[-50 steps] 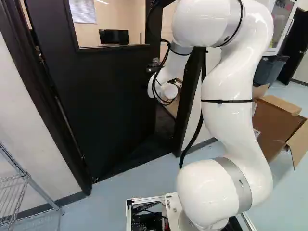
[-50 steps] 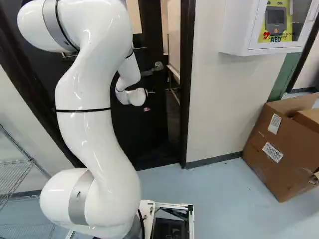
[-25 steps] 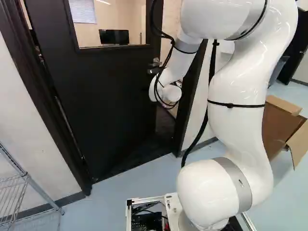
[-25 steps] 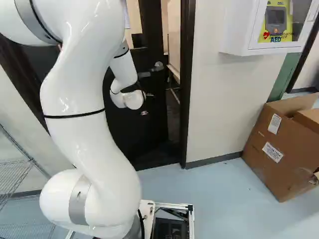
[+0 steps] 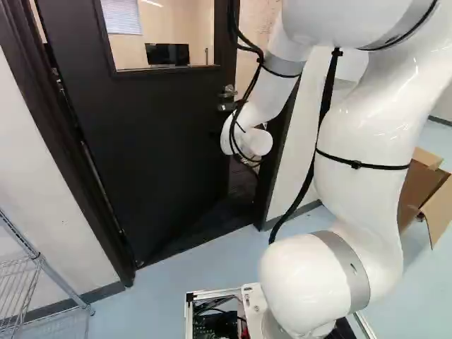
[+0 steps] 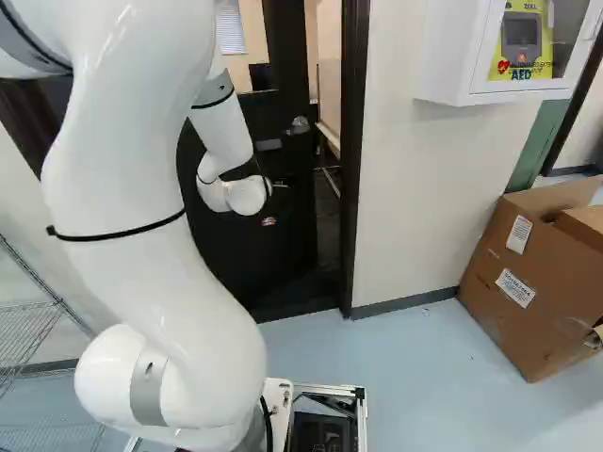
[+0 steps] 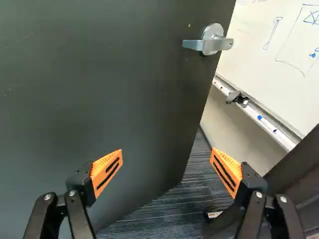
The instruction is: Open the door and move inside
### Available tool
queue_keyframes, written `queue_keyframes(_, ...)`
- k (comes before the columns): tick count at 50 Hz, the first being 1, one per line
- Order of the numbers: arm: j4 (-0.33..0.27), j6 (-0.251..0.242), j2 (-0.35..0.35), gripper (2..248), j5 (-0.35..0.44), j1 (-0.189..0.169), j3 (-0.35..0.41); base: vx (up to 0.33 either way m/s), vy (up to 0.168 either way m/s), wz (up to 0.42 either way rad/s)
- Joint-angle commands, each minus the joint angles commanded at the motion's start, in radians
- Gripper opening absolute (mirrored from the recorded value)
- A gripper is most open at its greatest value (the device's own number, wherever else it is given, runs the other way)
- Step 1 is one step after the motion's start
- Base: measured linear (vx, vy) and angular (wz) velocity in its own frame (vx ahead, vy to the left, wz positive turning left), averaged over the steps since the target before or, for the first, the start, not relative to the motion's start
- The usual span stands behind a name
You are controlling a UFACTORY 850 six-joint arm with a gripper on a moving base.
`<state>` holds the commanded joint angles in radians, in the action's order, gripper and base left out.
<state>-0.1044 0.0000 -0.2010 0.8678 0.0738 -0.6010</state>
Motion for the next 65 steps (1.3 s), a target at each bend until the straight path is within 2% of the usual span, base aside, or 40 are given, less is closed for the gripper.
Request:
queue_keyframes(36,0.072,0.000,0.181,247,-0.036,-0.036,0.197,0.000,0.000,0.000)
queue_keyframes(65,0.078,0.000,0.309,247,-0.036,-0.077,0.324,0.000,0.000,0.000)
